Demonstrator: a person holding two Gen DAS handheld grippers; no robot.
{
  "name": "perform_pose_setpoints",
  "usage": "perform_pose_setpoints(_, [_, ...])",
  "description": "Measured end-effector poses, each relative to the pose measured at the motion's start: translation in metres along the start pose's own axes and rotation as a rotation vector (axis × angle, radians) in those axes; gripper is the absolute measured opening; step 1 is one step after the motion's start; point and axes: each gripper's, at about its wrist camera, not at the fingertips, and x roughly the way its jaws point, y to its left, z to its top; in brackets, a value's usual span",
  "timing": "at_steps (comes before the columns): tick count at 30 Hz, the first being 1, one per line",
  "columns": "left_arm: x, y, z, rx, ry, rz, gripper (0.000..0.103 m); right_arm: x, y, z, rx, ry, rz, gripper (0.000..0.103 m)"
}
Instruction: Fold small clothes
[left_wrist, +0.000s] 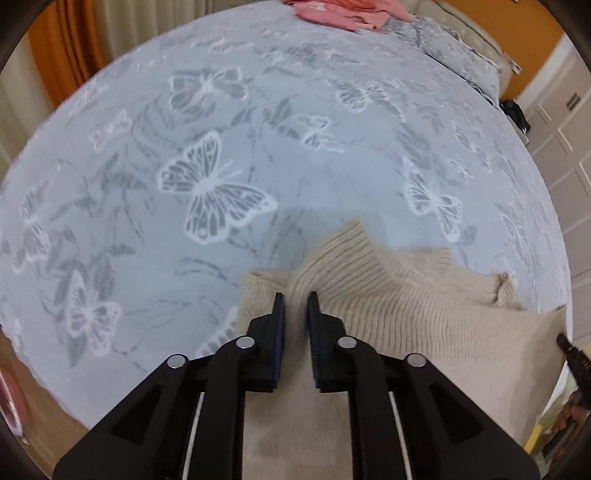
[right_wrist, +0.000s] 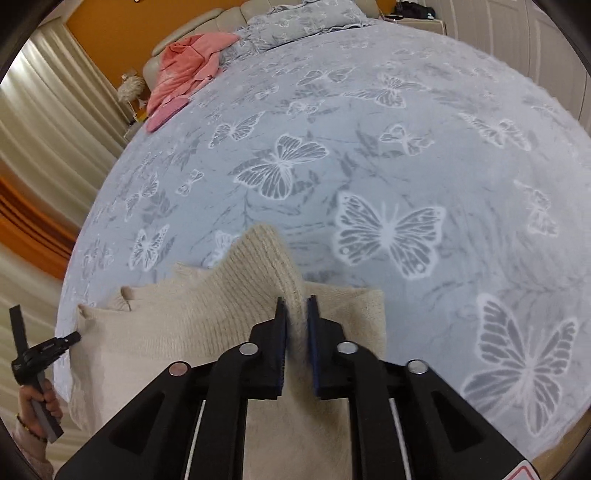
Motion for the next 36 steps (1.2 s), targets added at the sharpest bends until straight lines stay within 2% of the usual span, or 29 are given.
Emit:
perform_pose_setpoints(2, [-0.010, -0.006, -0.002, 0.014, -0.007, 0.031, 0.021, -0.006, 0.003, -0.006, -0.003, 0.005, -0.046, 0.025])
perform_pose_setpoints(3, [-0.016, -0.008, -0.005, 0.017, -0.014, 0.034, 0.038, -0.010, 0.004, -0.012, 0.002, -0.002, -0.048, 0.028])
perform_pose_setpoints(4, [-0.025, -0.009, -0.009, 0.016, -0.030, 0.027, 0.056, -0.019, 0.006, -0.022, 0.019, -0.018, -0.024, 0.039])
perform_pose_setpoints(5, [-0.032, -0.011, -0.015, 0.011, -0.050, 0.020, 0.060, -0.025, 0.004, -0.029, 0.024, -0.026, -0.011, 0.044])
perform_pose_setpoints(6, [-0.034, -0.013, -0.017, 0.012, -0.060, 0.015, 0.060, -0.031, 0.007, -0.039, 0.025, -0.034, 0.006, 0.043])
perform_pose_setpoints(7, [-0.037, -0.014, -0.024, 0.016, -0.062, 0.002, 0.060, -0.034, 0.012, -0.050, 0.011, -0.024, 0.049, 0.035])
perform_pose_setpoints(8, [-0.035, -0.018, -0.029, 0.025, -0.051, -0.018, 0.060, -0.033, 0.016, -0.058, -0.008, 0.000, 0.095, 0.012])
perform_pose_setpoints(9, [-0.031, -0.021, -0.034, 0.038, -0.033, -0.034, 0.059, -0.030, 0.020, -0.066, -0.024, 0.026, 0.121, 0.003])
perform_pose_setpoints(10, [-0.022, -0.025, -0.040, 0.060, -0.001, -0.031, 0.057, -0.019, 0.024, -0.074, -0.050, 0.077, 0.123, 0.000])
perform_pose_setpoints(13, [0.015, -0.022, -0.055, 0.060, 0.088, 0.033, 0.050, 0.021, 0.009, -0.084, -0.059, 0.179, 0.012, 0.000])
perform_pose_setpoints(15, [0.020, -0.013, -0.060, 0.027, 0.084, 0.030, 0.050, 0.017, 0.001, -0.082, 0.011, 0.166, 0.047, 0.000])
perform_pose_setpoints(18, [0.004, -0.007, -0.060, -0.001, 0.070, 0.019, 0.049, -0.017, 0.013, -0.079, -0.020, 0.080, 0.016, 0.004])
perform_pose_setpoints(21, [-0.008, 0.005, -0.064, -0.028, 0.069, -0.001, 0.057, -0.024, 0.002, -0.090, 0.008, 0.096, -0.015, 0.006])
perform_pose_setpoints(23, [-0.018, 0.025, -0.071, -0.108, 0.079, -0.070, 0.063, -0.033, -0.014, -0.102, 0.068, 0.104, -0.045, 0.017])
perform_pose_setpoints(24, [-0.022, 0.032, -0.075, -0.140, 0.083, -0.099, 0.070, -0.042, -0.027, -0.109, 0.125, 0.095, -0.030, 0.023])
perform_pose_setpoints(25, [-0.029, 0.046, -0.083, -0.198, 0.083, -0.141, 0.080, -0.048, -0.035, -0.116, 0.172, 0.086, -0.008, 0.042])
perform_pose_setpoints(26, [-0.031, 0.052, -0.088, -0.227, 0.079, -0.147, 0.085, -0.054, -0.043, -0.122, 0.199, 0.082, 0.004, 0.061])
perform_pose_setpoints(27, [-0.034, 0.060, -0.096, -0.259, 0.072, -0.143, 0.090, -0.059, -0.049, -0.128, 0.231, 0.080, 0.019, 0.064])
perform_pose_setpoints(29, [-0.035, 0.080, -0.113, -0.341, 0.080, -0.152, 0.091, -0.060, -0.059, -0.138, 0.270, 0.110, 0.080, 0.066])
perform_pose_setpoints(31, [-0.025, 0.092, -0.128, -0.424, 0.121, -0.195, 0.091, -0.051, -0.064, -0.145, 0.313, 0.153, 0.125, 0.071])
perform_pose_setpoints(34, [-0.007, 0.102, -0.146, -0.566, 0.181, -0.269, 0.091, -0.029, -0.067, -0.153, 0.416, 0.225, 0.232, 0.073])
perform_pose_setpoints(36, [0.003, 0.099, -0.152, -0.613, 0.201, -0.319, 0.091, -0.010, -0.063, -0.157, 0.477, 0.266, 0.272, 0.075])
